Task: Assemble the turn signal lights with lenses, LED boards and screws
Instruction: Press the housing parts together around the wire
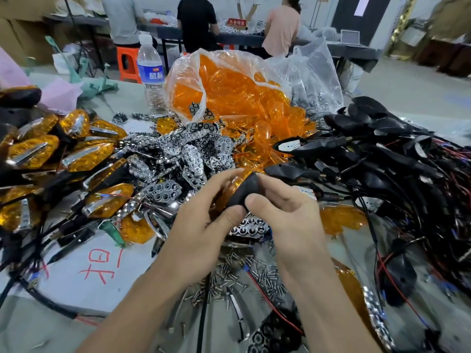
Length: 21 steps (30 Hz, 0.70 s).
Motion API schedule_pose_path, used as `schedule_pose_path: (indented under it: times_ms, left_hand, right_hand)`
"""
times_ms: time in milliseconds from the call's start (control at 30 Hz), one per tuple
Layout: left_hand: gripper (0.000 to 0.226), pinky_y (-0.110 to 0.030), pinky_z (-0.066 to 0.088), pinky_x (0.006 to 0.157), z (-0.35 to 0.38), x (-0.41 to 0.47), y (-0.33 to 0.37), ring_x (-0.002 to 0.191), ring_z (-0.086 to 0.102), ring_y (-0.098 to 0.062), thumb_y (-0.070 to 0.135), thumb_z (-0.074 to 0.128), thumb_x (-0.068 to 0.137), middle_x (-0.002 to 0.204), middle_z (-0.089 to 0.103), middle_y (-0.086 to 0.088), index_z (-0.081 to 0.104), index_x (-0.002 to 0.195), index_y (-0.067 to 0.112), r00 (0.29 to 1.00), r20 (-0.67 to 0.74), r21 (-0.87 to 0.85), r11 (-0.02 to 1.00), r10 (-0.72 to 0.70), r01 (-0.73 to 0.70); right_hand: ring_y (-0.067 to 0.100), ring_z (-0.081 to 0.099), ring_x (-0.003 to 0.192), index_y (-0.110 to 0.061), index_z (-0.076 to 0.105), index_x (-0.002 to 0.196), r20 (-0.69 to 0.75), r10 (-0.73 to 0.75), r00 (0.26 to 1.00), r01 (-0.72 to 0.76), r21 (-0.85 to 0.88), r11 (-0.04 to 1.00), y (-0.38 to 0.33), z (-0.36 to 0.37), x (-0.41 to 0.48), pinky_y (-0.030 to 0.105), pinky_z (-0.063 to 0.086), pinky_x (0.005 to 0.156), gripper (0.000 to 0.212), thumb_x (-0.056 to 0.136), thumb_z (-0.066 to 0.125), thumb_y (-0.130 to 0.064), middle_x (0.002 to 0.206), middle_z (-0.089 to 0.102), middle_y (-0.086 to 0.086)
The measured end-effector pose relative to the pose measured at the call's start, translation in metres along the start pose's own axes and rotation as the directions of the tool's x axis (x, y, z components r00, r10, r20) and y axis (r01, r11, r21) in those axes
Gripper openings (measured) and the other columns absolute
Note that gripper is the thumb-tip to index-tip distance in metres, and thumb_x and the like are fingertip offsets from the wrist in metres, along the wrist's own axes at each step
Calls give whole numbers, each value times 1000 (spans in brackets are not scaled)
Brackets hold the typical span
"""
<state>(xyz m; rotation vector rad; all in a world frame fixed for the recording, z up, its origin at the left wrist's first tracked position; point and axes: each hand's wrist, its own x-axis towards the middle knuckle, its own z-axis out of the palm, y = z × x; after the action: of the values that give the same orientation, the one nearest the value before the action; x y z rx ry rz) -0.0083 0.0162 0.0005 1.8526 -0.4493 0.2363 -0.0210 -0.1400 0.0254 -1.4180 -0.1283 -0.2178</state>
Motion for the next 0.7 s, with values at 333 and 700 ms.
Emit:
schedule_pose_path:
  times_ms: [333, 700]
  left_hand:
    - [39, -30, 54, 98, 1, -3, 2, 124, 64, -16, 38, 54, 104, 131, 68, 8, 55, 144, 39, 997, 70, -183, 983, 19, -6]
    - [40, -30, 55, 91, 5, -4, 4, 113, 69, -16, 25, 70, 91, 119, 72, 6, 63, 128, 39, 989, -142, -227, 974, -33, 0]
  right_hand:
    - [18, 75, 108, -28, 76, 117, 32, -77, 997, 76, 40, 996, 1, -3, 0, 26, 58, 89, 44, 80, 72, -4, 109, 80, 0]
    - [19, 73, 109, -21, 75, 117, 118, 74, 990, -78, 25, 997, 13, 16, -4, 37, 58, 94, 26, 97, 60, -17, 111, 78, 2]
